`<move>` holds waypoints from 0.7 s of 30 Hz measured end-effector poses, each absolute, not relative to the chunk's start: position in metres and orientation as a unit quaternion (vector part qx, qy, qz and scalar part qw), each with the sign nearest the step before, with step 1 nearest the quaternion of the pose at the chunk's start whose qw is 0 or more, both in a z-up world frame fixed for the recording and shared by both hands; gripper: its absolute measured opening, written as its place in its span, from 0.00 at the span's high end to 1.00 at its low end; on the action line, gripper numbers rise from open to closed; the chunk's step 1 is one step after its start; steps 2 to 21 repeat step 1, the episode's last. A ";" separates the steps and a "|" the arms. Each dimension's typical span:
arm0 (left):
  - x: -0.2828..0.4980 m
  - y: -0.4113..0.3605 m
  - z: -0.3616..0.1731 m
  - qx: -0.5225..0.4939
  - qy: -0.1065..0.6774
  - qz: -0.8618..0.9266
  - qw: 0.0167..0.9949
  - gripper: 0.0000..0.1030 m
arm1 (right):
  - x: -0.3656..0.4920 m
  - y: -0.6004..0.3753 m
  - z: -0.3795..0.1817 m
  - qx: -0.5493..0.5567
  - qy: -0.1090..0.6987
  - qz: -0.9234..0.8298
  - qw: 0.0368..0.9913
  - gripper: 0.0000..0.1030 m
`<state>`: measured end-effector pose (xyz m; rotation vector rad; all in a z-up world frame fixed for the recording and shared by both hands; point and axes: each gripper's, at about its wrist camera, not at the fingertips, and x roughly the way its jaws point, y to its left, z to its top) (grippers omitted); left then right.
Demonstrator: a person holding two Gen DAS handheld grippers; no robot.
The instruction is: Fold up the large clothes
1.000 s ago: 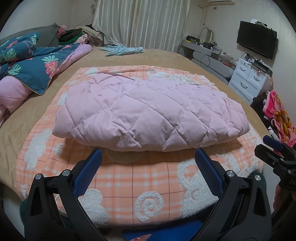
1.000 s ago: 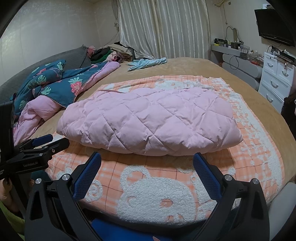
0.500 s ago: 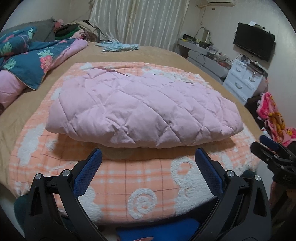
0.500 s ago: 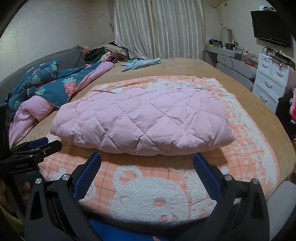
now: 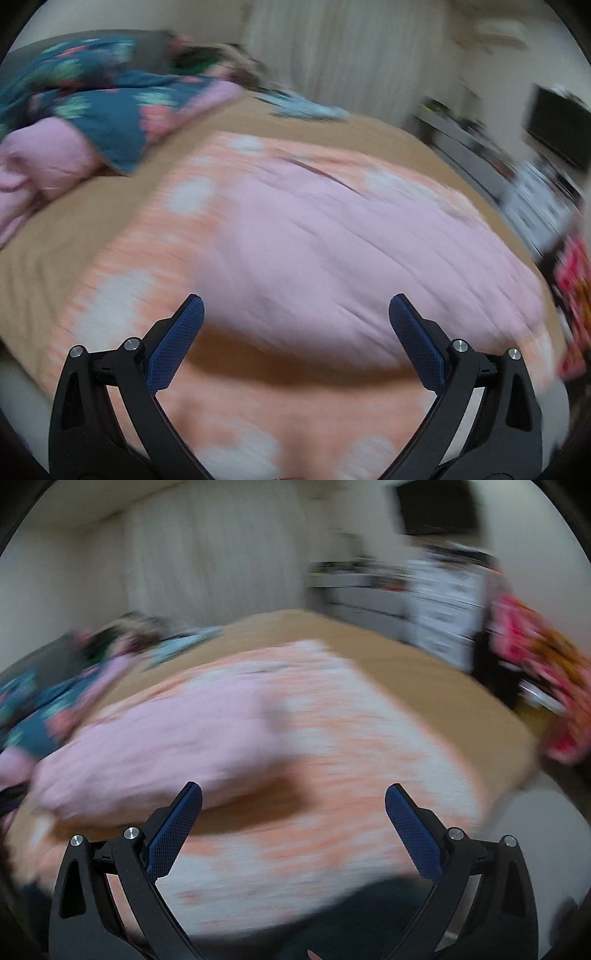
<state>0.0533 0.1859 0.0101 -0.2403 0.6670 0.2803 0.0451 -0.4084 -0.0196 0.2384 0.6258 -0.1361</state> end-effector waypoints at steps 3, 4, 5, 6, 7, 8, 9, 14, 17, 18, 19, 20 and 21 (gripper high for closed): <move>0.058 0.207 0.010 -0.120 0.325 0.166 0.923 0.09 | 0.048 -0.438 -0.031 0.124 0.310 -0.119 0.935 0.04; 0.058 0.207 0.010 -0.120 0.325 0.166 0.923 0.09 | 0.048 -0.438 -0.031 0.124 0.310 -0.119 0.935 0.04; 0.058 0.207 0.010 -0.120 0.325 0.166 0.923 0.09 | 0.048 -0.438 -0.031 0.124 0.310 -0.119 0.935 0.04; 0.058 0.207 0.010 -0.120 0.325 0.166 0.923 0.09 | 0.048 -0.438 -0.031 0.124 0.310 -0.119 0.935 0.04; 0.058 0.207 0.010 -0.120 0.325 0.166 0.923 0.09 | 0.048 -0.438 -0.031 0.124 0.310 -0.119 0.935 0.04; 0.058 0.207 0.010 -0.120 0.325 0.166 0.923 0.09 | 0.048 -0.438 -0.031 0.124 0.310 -0.119 0.935 0.04; 0.058 0.207 0.010 -0.120 0.325 0.166 0.923 0.09 | 0.048 -0.438 -0.031 0.124 0.310 -0.119 0.935 0.04; 0.058 0.207 0.010 -0.120 0.325 0.166 0.923 0.09 | 0.048 -0.438 -0.031 0.124 0.310 -0.119 0.935 0.04; 0.058 0.207 0.010 -0.120 0.325 0.166 0.923 0.09 | 0.048 -0.438 -0.031 0.124 0.310 -0.119 0.935 0.04; 0.058 0.207 0.010 -0.120 0.325 0.166 0.923 0.09 | 0.048 -0.438 -0.031 0.124 0.310 -0.119 0.935 0.04; 0.058 0.207 0.010 -0.120 0.325 0.166 0.923 0.09 | 0.048 -0.438 -0.031 0.124 0.310 -0.119 0.935 0.04; 0.058 0.207 0.010 -0.120 0.325 0.166 0.923 0.09 | 0.048 -0.438 -0.031 0.124 0.310 -0.119 0.935 0.04; 0.058 0.207 0.010 -0.120 0.325 0.166 0.923 0.09 | 0.048 -0.438 -0.031 0.124 0.310 -0.119 0.935 0.04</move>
